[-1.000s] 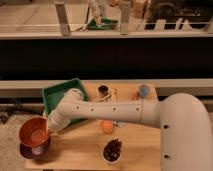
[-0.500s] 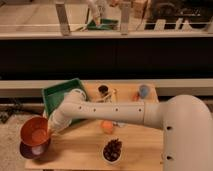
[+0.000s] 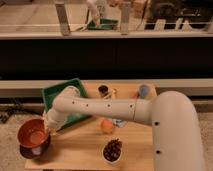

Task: Stack bowls on top of each other

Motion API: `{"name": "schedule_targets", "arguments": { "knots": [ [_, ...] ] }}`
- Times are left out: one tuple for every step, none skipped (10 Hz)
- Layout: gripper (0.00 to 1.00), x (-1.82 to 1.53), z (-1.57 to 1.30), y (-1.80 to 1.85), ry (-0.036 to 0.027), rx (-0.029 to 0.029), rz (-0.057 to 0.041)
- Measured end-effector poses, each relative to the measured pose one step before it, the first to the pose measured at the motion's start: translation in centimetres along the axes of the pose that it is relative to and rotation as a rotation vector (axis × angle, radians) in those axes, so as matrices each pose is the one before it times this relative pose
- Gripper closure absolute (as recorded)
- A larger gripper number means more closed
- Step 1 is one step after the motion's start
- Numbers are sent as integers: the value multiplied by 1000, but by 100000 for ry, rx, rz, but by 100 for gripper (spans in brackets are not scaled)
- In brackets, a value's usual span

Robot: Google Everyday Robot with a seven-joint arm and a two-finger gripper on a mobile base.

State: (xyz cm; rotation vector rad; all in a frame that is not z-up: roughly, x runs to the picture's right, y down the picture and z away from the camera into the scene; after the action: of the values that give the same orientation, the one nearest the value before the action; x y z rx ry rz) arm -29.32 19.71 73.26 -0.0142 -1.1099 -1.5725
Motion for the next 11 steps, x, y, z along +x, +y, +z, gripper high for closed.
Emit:
{"name": "schedule_targets", "arguments": {
  "knots": [
    [21, 15, 47, 6, -578, 63, -360],
    [20, -2, 32, -20, -648, 246, -381],
    [20, -53, -28, 25, -794, 1212, -337],
    [20, -25, -151, 176, -144, 337, 168],
    [20, -120, -57, -247, -381, 579, -805],
    [20, -34, -143, -63, 34, 738, -419],
    [20, 11, -281, -116, 380, -127, -445],
    [20, -64, -4, -121, 20, -281, -464],
    [20, -53, -84, -162, 156, -197, -339],
    [20, -25, -181, -52, 375, -324, -207],
    [20, 18, -90, -6, 295, -149, -97]
  ]
}}
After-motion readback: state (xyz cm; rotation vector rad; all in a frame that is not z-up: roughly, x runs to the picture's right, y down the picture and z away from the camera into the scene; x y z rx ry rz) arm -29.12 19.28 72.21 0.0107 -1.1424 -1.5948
